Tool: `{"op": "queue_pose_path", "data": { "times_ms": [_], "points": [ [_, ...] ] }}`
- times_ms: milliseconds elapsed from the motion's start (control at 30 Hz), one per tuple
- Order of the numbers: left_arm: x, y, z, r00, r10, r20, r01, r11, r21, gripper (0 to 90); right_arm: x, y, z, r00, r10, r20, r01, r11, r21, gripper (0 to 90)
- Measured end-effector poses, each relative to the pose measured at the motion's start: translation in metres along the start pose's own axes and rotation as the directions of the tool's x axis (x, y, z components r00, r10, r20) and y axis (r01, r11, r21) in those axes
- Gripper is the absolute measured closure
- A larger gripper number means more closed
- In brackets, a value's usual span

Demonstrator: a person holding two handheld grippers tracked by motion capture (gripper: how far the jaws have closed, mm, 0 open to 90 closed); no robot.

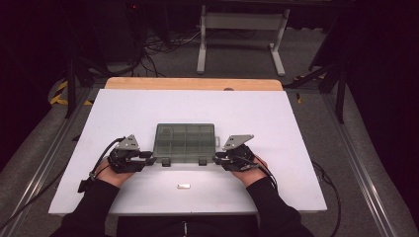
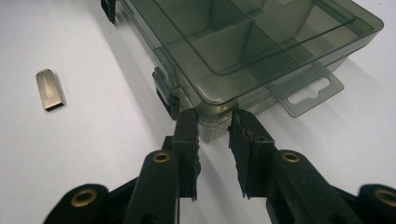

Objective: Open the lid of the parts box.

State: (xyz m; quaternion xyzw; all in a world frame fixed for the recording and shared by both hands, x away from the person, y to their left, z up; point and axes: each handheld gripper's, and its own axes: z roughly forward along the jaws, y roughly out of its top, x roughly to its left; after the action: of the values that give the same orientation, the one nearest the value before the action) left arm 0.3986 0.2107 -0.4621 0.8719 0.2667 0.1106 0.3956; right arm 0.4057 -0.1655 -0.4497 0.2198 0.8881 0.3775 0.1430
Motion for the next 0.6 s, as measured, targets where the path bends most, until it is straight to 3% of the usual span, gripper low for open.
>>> {"op": "queue_pose_path", "data": {
  "times_ms": [267, 400, 600],
  "points": [
    [0.0010, 0.0000, -0.0025, 1.0000, -0.002, -0.002, 0.002, 0.9998, -0.019, 65.9, -0.0008, 0.0007, -0.0021, 1.0000, 0.006, -0.003, -0.006, 1.000, -0.014, 72.2],
    [0.0006, -0.0001, -0.0039, 0.9999, -0.011, -0.001, 0.011, 0.9996, -0.026, 65.9, -0.0029, 0.0025, -0.0072, 0.9997, 0.021, -0.014, -0.022, 0.998, -0.061, 72.8],
    [0.0015, -0.0001, -0.0088, 0.9998, -0.020, 0.010, 0.021, 0.9982, -0.057, 70.5, -0.0028, 0.0063, -0.0103, 0.9999, 0.011, 0.006, -0.010, 0.996, -0.084, 75.6]
  ]
}}
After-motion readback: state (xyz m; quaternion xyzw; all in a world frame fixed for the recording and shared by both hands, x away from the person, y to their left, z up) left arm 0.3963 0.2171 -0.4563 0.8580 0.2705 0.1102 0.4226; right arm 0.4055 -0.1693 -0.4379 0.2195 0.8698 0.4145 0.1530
